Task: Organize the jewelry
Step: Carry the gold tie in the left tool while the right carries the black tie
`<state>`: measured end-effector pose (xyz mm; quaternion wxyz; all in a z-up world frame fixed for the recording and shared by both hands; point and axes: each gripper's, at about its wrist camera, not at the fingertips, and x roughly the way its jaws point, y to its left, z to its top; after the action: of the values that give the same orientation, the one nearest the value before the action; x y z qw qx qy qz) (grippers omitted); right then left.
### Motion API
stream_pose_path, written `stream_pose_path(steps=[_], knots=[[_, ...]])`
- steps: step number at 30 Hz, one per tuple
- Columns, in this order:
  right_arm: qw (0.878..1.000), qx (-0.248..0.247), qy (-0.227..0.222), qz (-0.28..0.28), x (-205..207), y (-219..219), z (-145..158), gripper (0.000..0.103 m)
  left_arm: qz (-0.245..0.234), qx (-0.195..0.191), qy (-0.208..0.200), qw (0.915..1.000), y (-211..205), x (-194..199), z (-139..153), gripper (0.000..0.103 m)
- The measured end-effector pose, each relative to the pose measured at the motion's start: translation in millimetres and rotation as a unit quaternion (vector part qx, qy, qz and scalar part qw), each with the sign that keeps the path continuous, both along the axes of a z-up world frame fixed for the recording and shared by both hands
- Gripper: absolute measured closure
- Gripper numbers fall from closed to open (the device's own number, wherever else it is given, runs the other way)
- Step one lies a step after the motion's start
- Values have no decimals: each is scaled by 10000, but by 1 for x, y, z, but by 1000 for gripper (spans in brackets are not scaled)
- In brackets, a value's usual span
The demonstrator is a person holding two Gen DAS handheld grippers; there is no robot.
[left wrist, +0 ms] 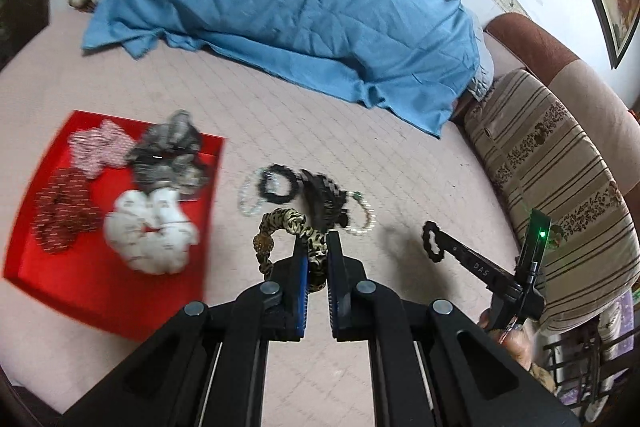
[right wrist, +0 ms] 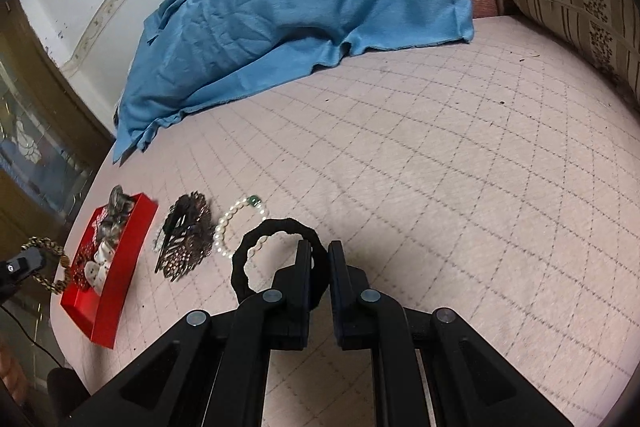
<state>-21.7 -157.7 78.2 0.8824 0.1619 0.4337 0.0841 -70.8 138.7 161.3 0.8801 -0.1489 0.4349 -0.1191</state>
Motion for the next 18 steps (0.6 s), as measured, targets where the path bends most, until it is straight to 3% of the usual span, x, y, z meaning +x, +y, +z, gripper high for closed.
stream_pose_path(steps=[7,18], knots=[[9998,-174,90,-52,-15,9,-6,94,340,28,-149,9993,53,-25,5,96],[9996,-215,160,93,-58,49,0,94,657,-262,27,9975,120,-29,-20,96]])
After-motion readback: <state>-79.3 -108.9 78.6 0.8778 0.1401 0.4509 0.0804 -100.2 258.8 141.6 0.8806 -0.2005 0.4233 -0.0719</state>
